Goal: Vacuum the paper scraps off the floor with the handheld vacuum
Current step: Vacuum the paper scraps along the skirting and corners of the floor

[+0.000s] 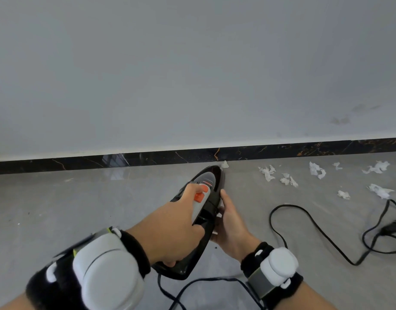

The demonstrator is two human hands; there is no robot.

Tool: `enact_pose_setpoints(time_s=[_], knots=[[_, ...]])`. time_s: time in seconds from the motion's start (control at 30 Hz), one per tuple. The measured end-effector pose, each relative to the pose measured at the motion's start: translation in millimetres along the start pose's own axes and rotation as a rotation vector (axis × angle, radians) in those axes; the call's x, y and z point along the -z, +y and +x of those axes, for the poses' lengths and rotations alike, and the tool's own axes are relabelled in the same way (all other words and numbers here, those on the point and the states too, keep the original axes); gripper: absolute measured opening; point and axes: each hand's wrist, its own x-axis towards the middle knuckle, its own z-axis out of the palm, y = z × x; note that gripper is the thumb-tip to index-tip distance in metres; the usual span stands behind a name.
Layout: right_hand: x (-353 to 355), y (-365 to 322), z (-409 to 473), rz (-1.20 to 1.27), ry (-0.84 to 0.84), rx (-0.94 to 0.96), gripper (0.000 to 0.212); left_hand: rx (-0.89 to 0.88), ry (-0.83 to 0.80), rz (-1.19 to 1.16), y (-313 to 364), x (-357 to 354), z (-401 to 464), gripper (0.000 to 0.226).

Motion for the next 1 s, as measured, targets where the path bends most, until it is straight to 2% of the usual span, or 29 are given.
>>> enact_pose_setpoints(time_s=[0.17, 0.37, 0.53, 0.6, 0.67, 0.8, 1.0], knots=[[15.8, 12.4, 3.1, 0.006, -0.013, 0.028, 0.069, -0.042, -0.017, 0.072, 7.9, -3.1, -4.3, 0.073], [21.7, -12.4, 9.2, 0.000, -0.012, 0.068, 0.071, -0.046, 0.031, 0.050, 14.7, -3.8, 17.3, 0.067], [50.2, -5.8, 7.4, -0.095, -0.031, 0.037, 0.067, -0.071, 0.007, 0.066, 25.0, -13.4, 15.5, 0.063], [58.5, -0.8, 4.1, -0.196, -0.032, 0.005, 0.065, -0.076, 0.014, 0.066, 23.2, -16.9, 10.4, 0.063], [78.0, 8.0, -0.2, -0.359, 0.072, 0.030, 0.060, -0.099, 0.036, 0.072, 25.8, -22.1, 9.6, 0.064], [133.5, 23.5, -15.2, -0.851, 0.252, 0.256, 0.056, -0.153, 0.046, 0.046, 37.3, -31.4, 9.6, 0.063], [193.3, 36.8, -30.1, -1.098, 0.500, 0.258, 0.061, -0.190, 0.038, 0.049, 50.2, -30.1, 22.5, 0.061]])
